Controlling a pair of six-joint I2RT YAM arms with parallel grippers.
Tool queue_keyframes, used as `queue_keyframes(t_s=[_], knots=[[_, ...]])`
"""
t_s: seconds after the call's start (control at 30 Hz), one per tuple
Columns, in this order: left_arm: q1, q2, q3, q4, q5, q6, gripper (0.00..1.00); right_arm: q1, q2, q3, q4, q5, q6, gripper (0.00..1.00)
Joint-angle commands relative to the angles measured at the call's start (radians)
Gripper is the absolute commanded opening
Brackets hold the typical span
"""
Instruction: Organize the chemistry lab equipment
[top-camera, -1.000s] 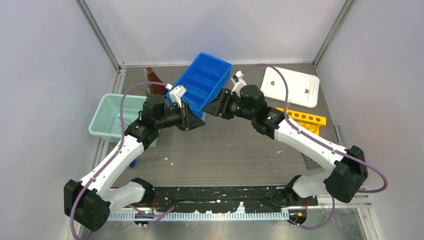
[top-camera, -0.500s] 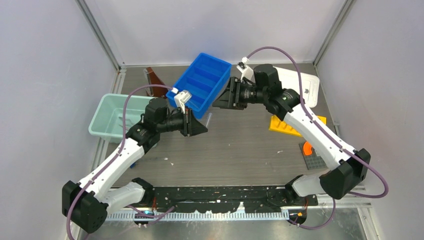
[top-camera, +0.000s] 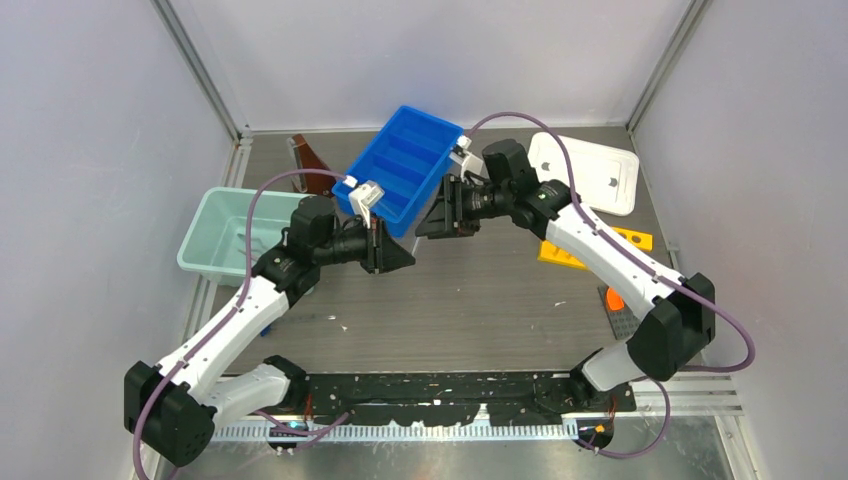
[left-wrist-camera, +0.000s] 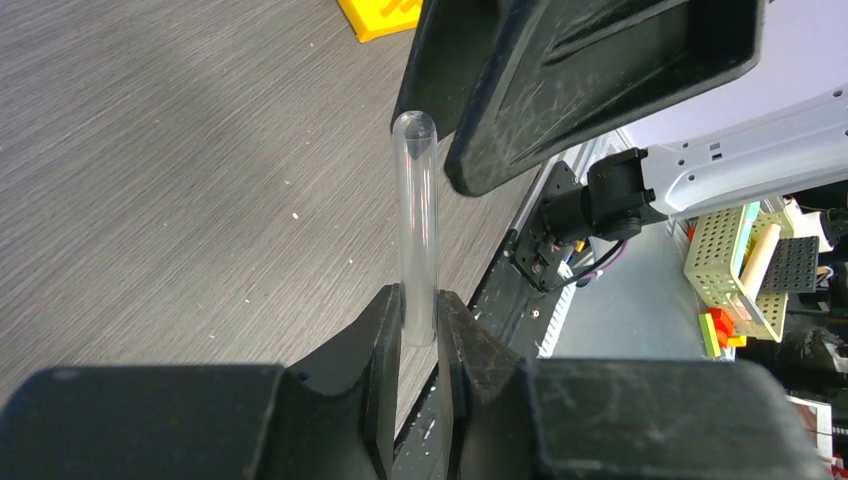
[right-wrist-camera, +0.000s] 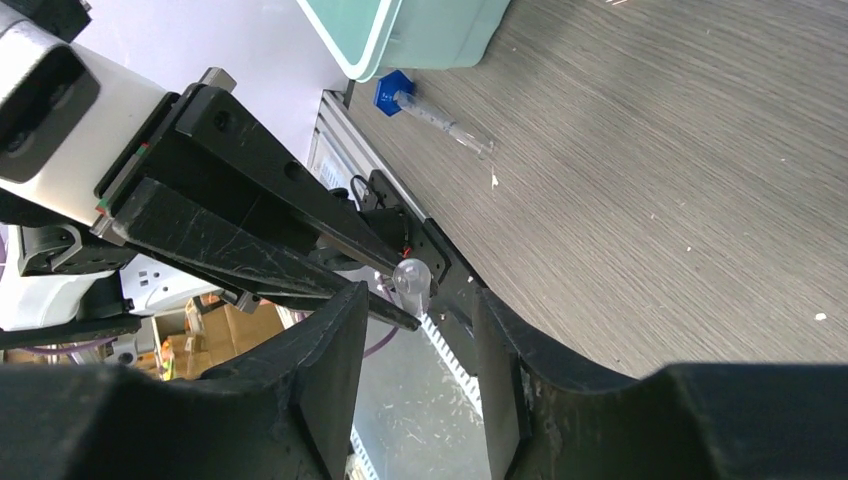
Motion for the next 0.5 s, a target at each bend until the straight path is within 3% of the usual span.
queue_keyframes(t_s=[0.0,0.3,0.47], knots=[[-0.005,-0.018,-0.003,0.020,0.029,0.024,0.13,0.013,0.017,-0.003,0.080,-0.040,0.023,0.47],[-0.006,-0.016,-0.003,0.009,0.021,0.031,0.13,0.020,0.018,-0.042,0.148,-0.044,0.044,0.25],[-0.006,-0.012,0.004,-0.001,0.016,0.033,0.21,0.021,-0.010,-0.063,0.180,-0.011,0.050,0.23]])
